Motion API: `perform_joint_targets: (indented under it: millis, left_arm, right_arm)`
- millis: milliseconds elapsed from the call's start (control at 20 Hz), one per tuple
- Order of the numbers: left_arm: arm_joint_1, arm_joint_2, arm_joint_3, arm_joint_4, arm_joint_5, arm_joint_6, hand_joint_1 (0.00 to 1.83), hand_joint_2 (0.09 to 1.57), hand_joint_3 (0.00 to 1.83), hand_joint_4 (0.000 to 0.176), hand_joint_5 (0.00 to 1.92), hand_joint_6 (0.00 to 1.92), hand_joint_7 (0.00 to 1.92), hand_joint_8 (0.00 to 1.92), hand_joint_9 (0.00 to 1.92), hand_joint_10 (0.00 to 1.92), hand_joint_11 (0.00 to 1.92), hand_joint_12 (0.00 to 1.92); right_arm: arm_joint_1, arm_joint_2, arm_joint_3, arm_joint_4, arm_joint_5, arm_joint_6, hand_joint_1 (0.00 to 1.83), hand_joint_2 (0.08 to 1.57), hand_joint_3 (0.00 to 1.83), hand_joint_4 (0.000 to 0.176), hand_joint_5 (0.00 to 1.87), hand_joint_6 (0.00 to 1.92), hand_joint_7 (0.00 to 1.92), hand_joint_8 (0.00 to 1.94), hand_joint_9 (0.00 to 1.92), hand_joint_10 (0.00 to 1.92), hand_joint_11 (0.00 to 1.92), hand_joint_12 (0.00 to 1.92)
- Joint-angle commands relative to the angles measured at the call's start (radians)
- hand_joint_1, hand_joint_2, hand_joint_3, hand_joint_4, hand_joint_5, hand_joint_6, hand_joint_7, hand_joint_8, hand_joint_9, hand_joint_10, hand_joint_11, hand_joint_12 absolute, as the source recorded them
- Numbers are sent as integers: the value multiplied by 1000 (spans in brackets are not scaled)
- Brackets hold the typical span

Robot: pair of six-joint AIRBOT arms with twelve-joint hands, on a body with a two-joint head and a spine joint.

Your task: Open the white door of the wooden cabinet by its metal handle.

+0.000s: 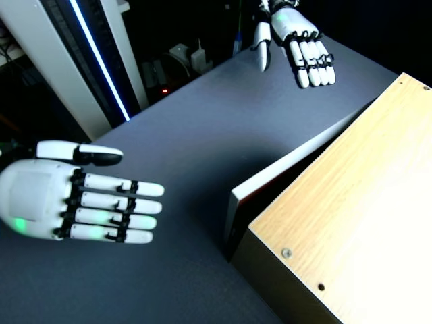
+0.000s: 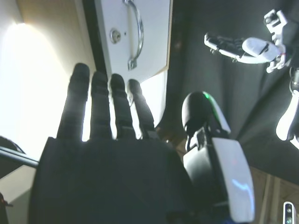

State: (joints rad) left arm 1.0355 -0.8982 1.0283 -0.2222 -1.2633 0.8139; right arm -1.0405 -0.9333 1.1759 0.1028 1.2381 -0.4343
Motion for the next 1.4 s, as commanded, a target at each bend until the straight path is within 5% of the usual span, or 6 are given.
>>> perform_joint_targets:
  millis: [0, 500, 1350]
  left_arm:
    - [-9, -1, 6, -3, -124, -1, 0, 1425, 0, 0, 185, 0, 151, 3, 143, 5, 63, 143]
    - [-8, -3, 3, -3, -124, -4, 0, 1437, 4, 0, 170, 3, 133, 2, 126, 3, 73, 131]
    - [-7, -3, 4, 0, -119, -5, 0, 1472, 8, 0, 199, 3, 166, 4, 160, 6, 103, 153]
  right_arm:
    - [23, -4, 11, 7, 89, 5, 322, 1460, 0, 0, 0, 0, 0, 0, 0, 0, 0, 0]
    - [195, -43, 113, -71, -96, 5, 4, 1394, 0, 0, 0, 0, 0, 0, 0, 0, 0, 0]
    - [317, -99, 208, -119, -259, 4, 0, 1402, 6, 0, 0, 0, 0, 0, 0, 0, 0, 0]
